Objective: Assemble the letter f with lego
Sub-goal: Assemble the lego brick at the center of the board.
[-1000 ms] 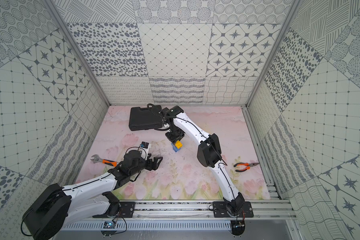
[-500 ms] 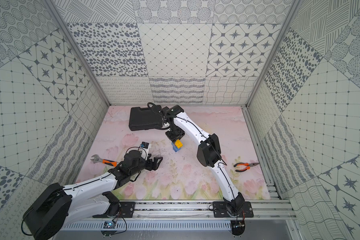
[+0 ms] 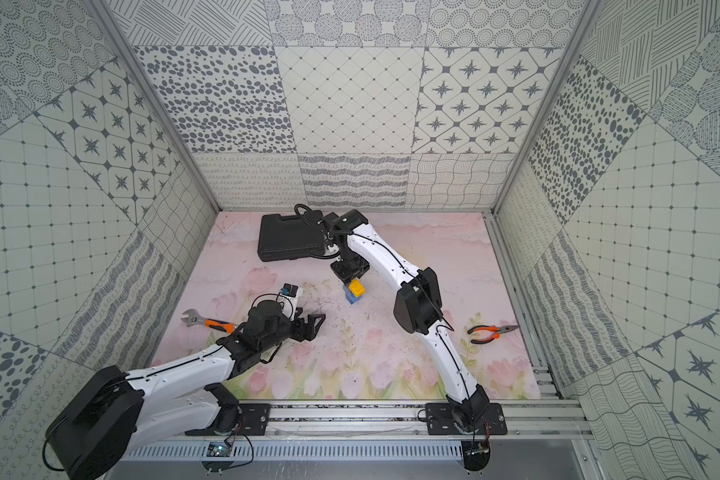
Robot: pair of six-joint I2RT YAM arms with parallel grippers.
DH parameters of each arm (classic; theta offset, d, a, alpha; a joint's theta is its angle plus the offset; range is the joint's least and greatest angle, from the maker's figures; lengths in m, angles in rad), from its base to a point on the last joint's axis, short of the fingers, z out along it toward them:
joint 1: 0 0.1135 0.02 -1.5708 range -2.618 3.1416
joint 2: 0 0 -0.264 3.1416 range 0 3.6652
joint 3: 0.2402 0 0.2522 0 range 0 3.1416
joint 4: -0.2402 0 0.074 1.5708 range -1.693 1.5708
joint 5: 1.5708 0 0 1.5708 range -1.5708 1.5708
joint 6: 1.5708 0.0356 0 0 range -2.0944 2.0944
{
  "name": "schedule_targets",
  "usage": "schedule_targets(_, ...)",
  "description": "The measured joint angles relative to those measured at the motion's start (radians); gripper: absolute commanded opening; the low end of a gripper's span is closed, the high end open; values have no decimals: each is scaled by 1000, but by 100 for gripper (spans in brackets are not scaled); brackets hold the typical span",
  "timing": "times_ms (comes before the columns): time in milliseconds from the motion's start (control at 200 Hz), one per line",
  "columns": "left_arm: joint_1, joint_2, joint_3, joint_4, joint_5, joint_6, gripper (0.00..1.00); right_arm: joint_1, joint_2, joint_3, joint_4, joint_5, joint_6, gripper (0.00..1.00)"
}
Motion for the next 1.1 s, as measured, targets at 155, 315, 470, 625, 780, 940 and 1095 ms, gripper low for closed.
schedule_targets(155,0,2,0,0,0,0,92,1,0,0,0,-1,0,50)
schedule_targets(315,0,5,0,0,0,0,92,6,0,0,0,0,2,52)
schedule_targets(470,0,5,0,0,0,0,92,11,0,0,0,0,5,54)
schedule_targets(625,0,6,0,0,0,0,92,16,-1,2,0,0,8,54)
schedule_targets(780,0,6,0,0,0,0,92,16,-11,2,0,1,14,51)
schedule_targets(940,0,6,0,0,0,0,92,17,-28,2,-1,1,17,48)
schedule_targets(1095,0,5,0,0,0,0,92,17,-32,2,-1,0,17,49)
